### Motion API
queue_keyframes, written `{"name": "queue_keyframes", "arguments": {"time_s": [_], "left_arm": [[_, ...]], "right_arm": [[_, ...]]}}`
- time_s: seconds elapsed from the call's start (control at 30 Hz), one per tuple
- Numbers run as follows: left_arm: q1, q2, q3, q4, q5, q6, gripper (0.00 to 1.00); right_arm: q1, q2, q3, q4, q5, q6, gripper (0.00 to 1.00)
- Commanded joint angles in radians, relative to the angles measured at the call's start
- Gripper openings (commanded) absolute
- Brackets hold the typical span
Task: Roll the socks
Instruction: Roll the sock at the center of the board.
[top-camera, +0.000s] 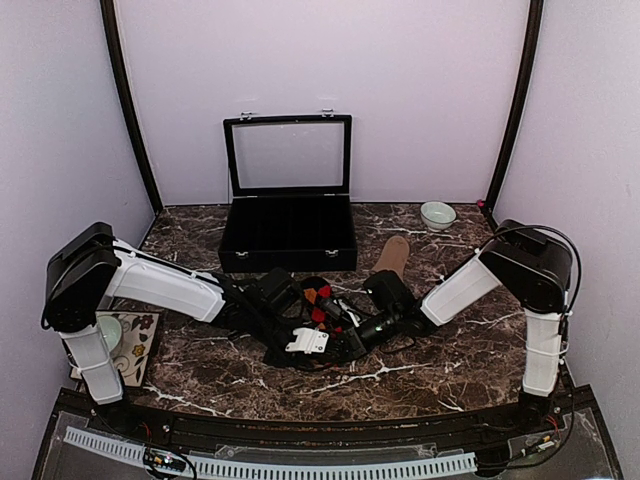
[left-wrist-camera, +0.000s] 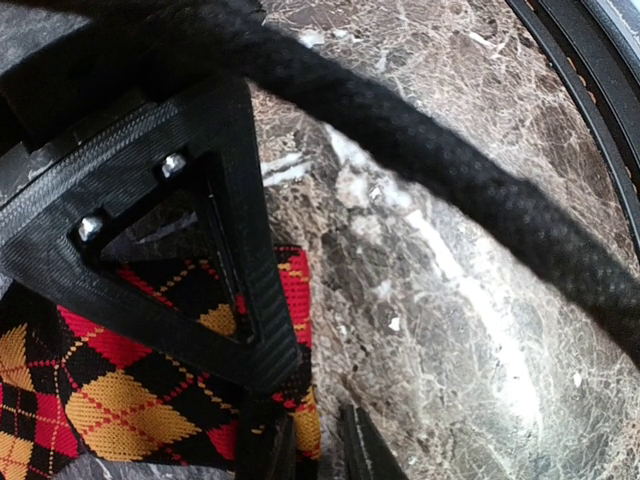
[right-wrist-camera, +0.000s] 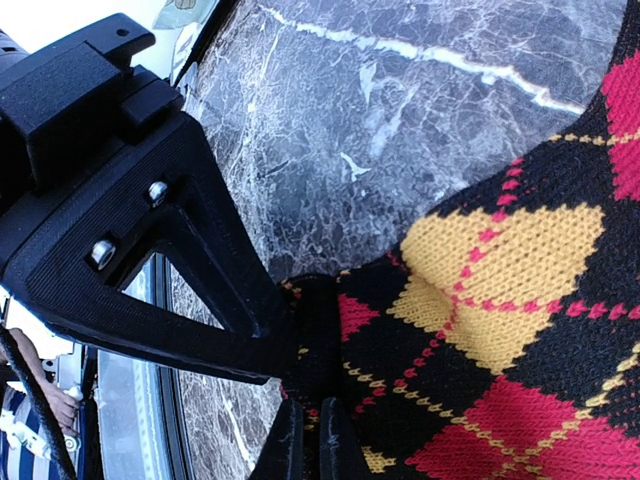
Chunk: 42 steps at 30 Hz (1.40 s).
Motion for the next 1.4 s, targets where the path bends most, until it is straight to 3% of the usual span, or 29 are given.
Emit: {"name": "queue_keyframes", "arguments": {"time_s": [0.0, 0.3, 0.9, 1.23, 1.37], "left_arm": [[0.002, 0.003, -0.020, -0.003, -0.018, 0.001, 0.22], [0.002, -0.113, -0.025, -0.071, 0.066, -0.007, 0.39], [0.013, 0.011, -0.010, 0.022, -0.030, -0.010, 0.32], [0.041, -0.084, 0.008, -0.110, 0.159, 0.005, 0.33], [0.051, -0.077, 0.018, -0.095, 0.173, 0.009, 0.33]], "right_arm": [[0.018, 0.097, -0.070, -0.199, 0.090, 0.009, 0.00], [0.017, 0.103, -0.072, -0.188, 0.087, 0.012, 0.00], [0.017, 0.100, -0.078, -0.177, 0.083, 0.020, 0.00], [0.017, 0.102, -0.084, -0.165, 0.080, 0.027, 0.00], [0.017, 0.106, -0.081, -0.157, 0.076, 0.034, 0.00]]}}
